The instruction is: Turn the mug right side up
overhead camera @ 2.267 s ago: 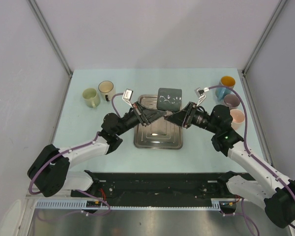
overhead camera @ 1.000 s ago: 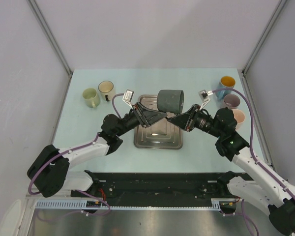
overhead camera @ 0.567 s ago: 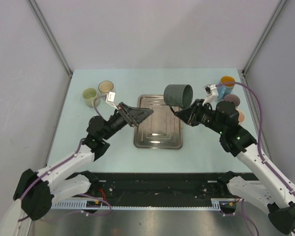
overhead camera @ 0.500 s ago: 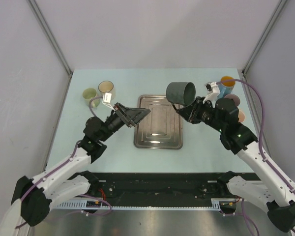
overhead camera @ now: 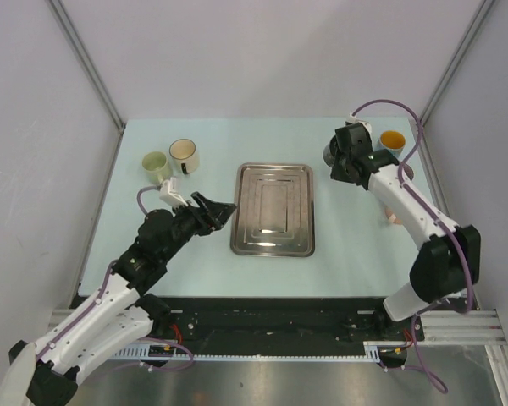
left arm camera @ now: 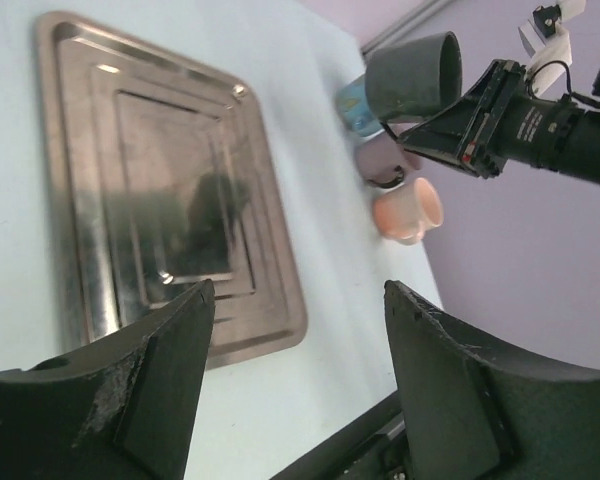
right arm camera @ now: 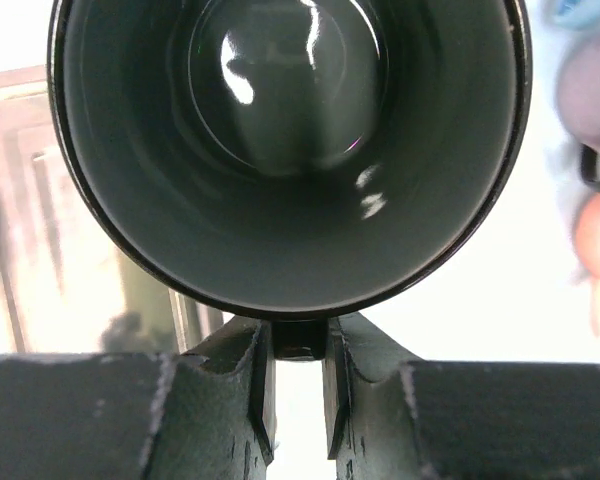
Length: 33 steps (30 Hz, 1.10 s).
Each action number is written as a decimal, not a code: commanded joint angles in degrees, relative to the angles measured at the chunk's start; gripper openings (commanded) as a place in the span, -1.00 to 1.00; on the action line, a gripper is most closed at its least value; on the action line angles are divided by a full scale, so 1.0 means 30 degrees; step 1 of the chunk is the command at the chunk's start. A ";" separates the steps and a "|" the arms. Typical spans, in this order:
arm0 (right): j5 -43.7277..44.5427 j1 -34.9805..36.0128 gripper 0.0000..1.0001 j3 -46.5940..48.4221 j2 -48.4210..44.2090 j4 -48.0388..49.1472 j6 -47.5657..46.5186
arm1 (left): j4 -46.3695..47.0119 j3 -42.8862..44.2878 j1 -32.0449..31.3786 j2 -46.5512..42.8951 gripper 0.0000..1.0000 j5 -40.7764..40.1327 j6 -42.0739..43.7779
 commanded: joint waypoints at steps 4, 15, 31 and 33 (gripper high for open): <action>0.1618 -0.1466 -1.00 0.4633 0.3950 -0.0749 -0.0365 | -0.3023 0.0164 0.0111 -0.1237 0.44 -0.1524 0.0572; 0.0359 -0.3077 -1.00 1.0230 1.0427 -0.2270 -0.0248 | -0.3111 -0.0833 0.0111 -0.1268 0.43 -0.1435 0.0777; -0.0081 -0.3898 -1.00 1.4745 1.4913 -0.4383 -0.0482 | -0.2818 -0.1155 0.0111 0.0168 0.43 -0.0908 0.0571; -0.0110 -0.3985 -1.00 1.4717 1.5059 -0.4441 -0.0541 | -0.2818 -0.1185 0.0082 0.0139 0.43 -0.0996 0.0572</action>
